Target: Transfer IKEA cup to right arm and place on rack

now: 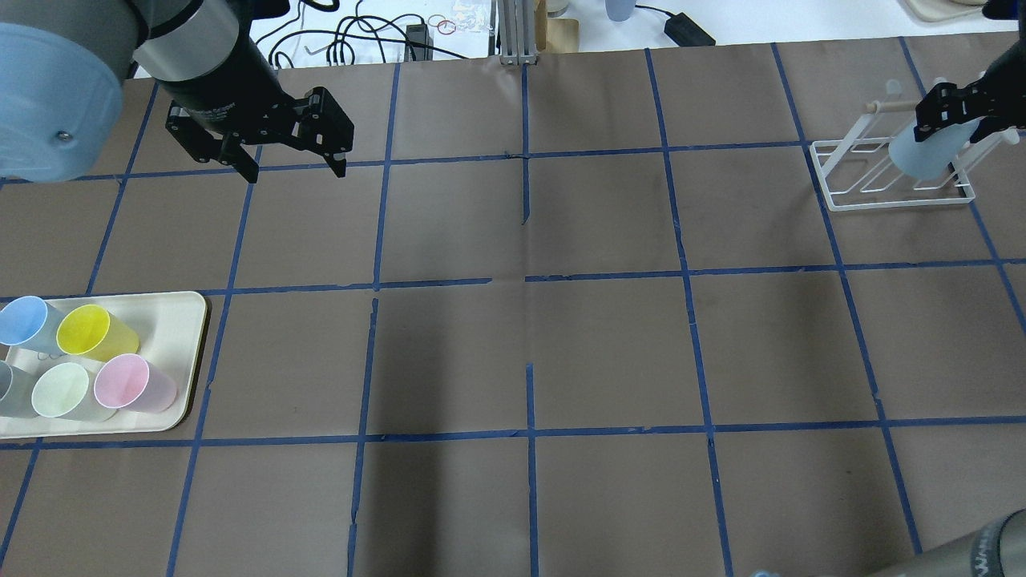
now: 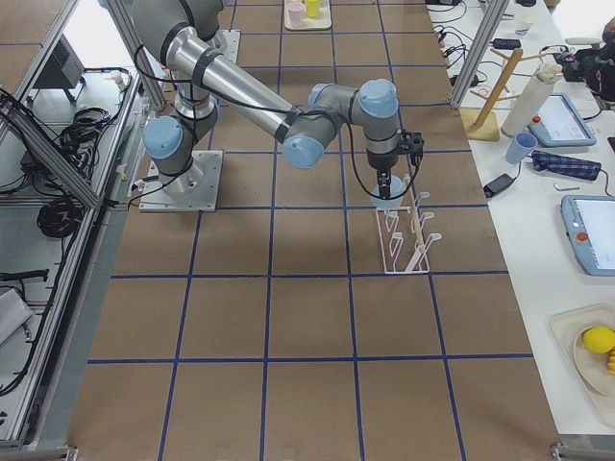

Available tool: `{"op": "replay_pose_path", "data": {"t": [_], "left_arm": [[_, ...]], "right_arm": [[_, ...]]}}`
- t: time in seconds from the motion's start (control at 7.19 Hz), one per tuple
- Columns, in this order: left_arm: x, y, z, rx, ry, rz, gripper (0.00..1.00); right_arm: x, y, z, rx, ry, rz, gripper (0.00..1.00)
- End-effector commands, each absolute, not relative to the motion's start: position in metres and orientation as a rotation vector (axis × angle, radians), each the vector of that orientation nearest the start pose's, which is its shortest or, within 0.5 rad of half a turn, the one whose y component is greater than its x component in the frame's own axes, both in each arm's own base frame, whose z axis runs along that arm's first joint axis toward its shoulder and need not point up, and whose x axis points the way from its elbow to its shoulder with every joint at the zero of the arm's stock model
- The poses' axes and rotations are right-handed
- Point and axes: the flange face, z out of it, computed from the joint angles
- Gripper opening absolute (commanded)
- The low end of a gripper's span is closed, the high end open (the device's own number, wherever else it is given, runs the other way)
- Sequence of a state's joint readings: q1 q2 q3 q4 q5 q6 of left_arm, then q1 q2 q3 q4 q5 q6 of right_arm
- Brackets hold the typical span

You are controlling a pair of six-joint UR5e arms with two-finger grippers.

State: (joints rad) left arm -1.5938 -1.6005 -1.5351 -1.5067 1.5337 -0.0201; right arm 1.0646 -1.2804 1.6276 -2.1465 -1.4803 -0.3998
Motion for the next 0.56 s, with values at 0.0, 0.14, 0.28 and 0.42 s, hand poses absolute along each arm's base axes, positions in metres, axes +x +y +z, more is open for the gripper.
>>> {"op": "replay_pose_path", "data": {"t": [0.0,0.14,0.28,0.42], "left_arm": [[-0.148,-0.506,0.501,-0.012,3.175,-0.120,1.00],[-0.147,-0.506,0.502,-0.029,3.175,-0.123,1.00],[-0.145,-0.507,0.504,-0.102,3.177,-0.129,1.00],[-0.145,-0.508,0.501,-0.105,3.178,-0.121,1.00]], "right_arm": [[-0.172,-0.606,0.350,0.155,3.124,-0.359,0.00],[-0.169,-0.607,0.350,0.183,3.119,-0.358,0.00],[-0.168,-0.610,0.343,0.196,3.114,-0.343,0.00],[-0.170,-0.612,0.333,0.195,3.111,-0.317,0.00]]}}
